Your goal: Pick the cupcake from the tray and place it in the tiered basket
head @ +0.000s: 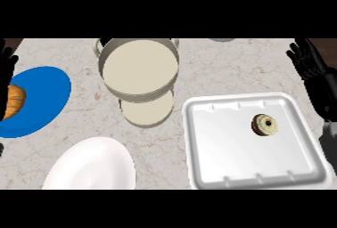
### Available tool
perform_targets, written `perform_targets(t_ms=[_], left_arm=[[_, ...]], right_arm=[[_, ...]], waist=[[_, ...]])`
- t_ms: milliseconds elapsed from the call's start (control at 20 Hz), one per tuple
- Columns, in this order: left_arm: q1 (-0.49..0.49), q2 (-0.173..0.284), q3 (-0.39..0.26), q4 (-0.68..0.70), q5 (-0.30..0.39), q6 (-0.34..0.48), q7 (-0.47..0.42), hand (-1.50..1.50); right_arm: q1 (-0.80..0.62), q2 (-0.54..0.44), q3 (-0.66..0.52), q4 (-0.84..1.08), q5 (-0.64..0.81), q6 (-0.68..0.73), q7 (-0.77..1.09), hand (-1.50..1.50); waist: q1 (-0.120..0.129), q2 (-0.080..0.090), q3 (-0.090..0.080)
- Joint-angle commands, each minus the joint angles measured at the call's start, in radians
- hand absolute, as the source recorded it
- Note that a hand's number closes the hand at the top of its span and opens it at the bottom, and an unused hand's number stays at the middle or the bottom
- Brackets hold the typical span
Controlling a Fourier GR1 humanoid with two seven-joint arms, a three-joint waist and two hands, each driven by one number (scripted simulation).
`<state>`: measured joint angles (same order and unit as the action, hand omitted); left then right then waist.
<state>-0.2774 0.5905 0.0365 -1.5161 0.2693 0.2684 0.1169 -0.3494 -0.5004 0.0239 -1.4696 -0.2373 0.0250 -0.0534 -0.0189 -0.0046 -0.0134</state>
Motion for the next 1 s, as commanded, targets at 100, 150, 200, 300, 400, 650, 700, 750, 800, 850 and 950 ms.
perform_targets(t_ms=[100,150,200,300,400,650,700,750,800,850,950], left_arm=[[0.034,-0.11,-0.126,-0.007,0.002,-0.076,-0.049,0.0],[0.049,-0.144,-0.168,-0.001,0.003,-0.094,-0.062,0.0],[0.049,-0.177,-0.208,0.005,0.009,-0.11,-0.059,0.0],[0.082,-0.196,-0.246,0.002,0.017,-0.139,-0.062,0.0],[0.109,-0.257,-0.302,0.036,0.006,-0.157,-0.109,0.0],[0.134,-0.292,-0.314,0.14,-0.033,-0.187,-0.205,0.0],[0.172,-0.317,-0.34,0.159,-0.058,-0.183,-0.267,0.0],[0.144,-0.3,-0.321,0.122,-0.025,-0.206,-0.198,0.0],[0.108,-0.297,-0.295,0.155,-0.019,-0.198,-0.195,0.0],[0.177,-0.314,-0.337,0.122,-0.05,-0.179,-0.222,0.0],[0.144,-0.303,-0.31,0.156,-0.04,-0.173,-0.201,0.0]], right_arm=[[-0.068,0.11,-0.065,0.139,0.075,-0.279,0.107,-1.5],[-0.036,0.136,-0.089,0.196,0.074,-0.319,0.09,-1.5],[-0.06,0.159,-0.119,0.214,0.074,-0.391,0.119,-1.5],[0.0,0.042,-0.077,0.301,0.265,-0.492,0.182,-1.5],[-0.058,0.274,-0.132,0.325,0.159,-0.636,0.148,-1.5],[-0.124,0.372,-0.075,0.366,0.298,-0.815,-0.029,-1.5],[-0.189,0.297,-0.049,0.388,0.353,-0.813,0.084,-1.5],[-0.165,0.298,-0.006,0.367,0.397,-0.824,0.122,-1.5],[-0.169,0.226,0.031,0.333,0.451,-0.81,0.255,-1.5],[-0.163,0.198,0.059,0.325,0.49,-0.797,0.325,-1.5],[-0.182,0.122,0.12,0.341,0.559,-0.713,0.486,-1.5]], waist=[[0.024,0.013,0.012],[0.019,0.022,0.012],[0.012,0.027,0.011],[0.014,0.046,-0.001],[0.034,0.026,0.012],[0.026,0.008,0.013],[0.028,0.008,0.012],[0.023,0.004,0.012],[0.011,0.001,0.01],[0.014,-0.002,0.01],[-0.004,-0.009,0.006]])
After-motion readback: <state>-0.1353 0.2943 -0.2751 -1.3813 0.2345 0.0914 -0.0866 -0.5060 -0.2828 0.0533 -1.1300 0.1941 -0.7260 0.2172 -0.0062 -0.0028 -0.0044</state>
